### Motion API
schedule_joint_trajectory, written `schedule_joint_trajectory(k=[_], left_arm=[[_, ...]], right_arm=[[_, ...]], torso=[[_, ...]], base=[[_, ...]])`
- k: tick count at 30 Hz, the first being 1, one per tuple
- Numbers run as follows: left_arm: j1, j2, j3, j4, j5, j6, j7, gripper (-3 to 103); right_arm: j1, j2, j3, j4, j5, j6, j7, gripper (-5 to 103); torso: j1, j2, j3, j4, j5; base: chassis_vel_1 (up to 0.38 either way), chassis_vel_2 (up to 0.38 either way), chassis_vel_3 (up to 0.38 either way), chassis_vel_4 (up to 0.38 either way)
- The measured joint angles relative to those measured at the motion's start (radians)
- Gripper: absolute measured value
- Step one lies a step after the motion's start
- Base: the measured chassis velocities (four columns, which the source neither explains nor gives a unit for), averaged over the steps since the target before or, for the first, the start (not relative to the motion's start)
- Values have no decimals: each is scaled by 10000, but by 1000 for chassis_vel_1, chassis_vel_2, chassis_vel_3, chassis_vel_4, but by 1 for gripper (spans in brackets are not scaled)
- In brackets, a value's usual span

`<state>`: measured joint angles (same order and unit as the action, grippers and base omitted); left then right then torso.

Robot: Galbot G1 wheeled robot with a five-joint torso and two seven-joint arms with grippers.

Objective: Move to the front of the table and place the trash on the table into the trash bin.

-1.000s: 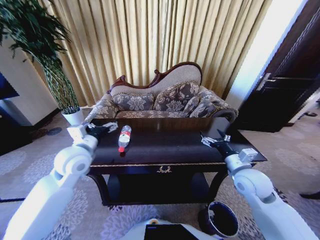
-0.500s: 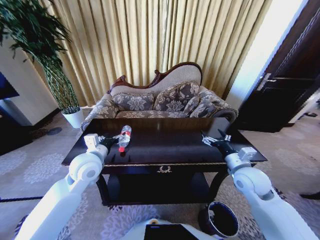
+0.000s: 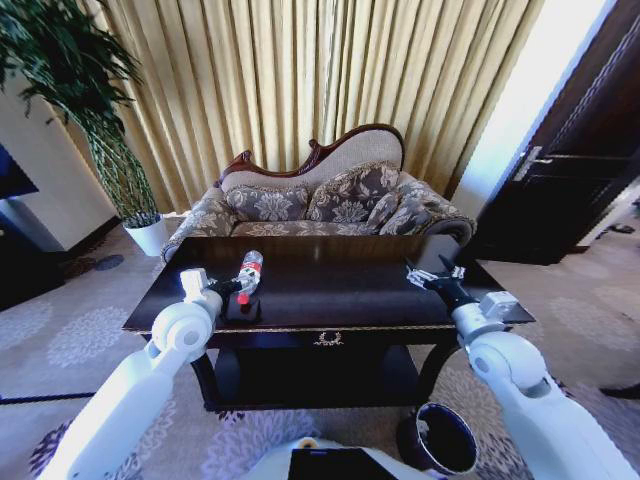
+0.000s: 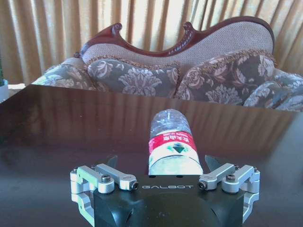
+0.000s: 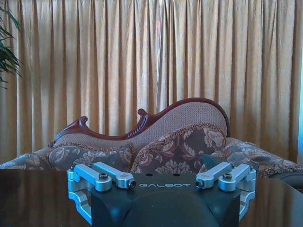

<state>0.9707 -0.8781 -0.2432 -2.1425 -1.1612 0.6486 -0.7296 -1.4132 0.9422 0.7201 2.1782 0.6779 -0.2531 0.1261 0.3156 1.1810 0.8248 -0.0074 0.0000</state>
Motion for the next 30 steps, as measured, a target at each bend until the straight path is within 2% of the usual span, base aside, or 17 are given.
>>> schedule_joint_trajectory(k=[11, 23, 27, 28, 30], left_arm=[[-407, 167, 599, 206, 60, 457, -186, 100], [149, 328, 89, 224, 29, 471, -262, 102], [204, 351, -10, 225, -3, 443, -263, 94], [218, 355, -48, 224, -16, 402, -263, 84], [229, 354, -58, 224, -26, 349, -263, 84]], right_arm=[[-12, 4, -17, -74, -8, 169, -20, 100], [47, 17, -110, -152, -29, 244, -39, 100], [80, 1, -117, -152, -29, 249, -42, 100], [102, -3, -126, -151, -28, 252, -44, 100], [119, -4, -135, -155, -29, 253, -46, 100]], torso=[[0, 0, 0, -1, 0], [0, 0, 0, 1, 0], [0, 0, 0, 0, 0], [0, 0, 0, 0, 0], [0, 1, 0, 0, 0]], base=[[0, 0, 0, 0], [0, 0, 0, 0], [0, 0, 0, 0], [0, 0, 0, 0], [0, 0, 0, 0]])
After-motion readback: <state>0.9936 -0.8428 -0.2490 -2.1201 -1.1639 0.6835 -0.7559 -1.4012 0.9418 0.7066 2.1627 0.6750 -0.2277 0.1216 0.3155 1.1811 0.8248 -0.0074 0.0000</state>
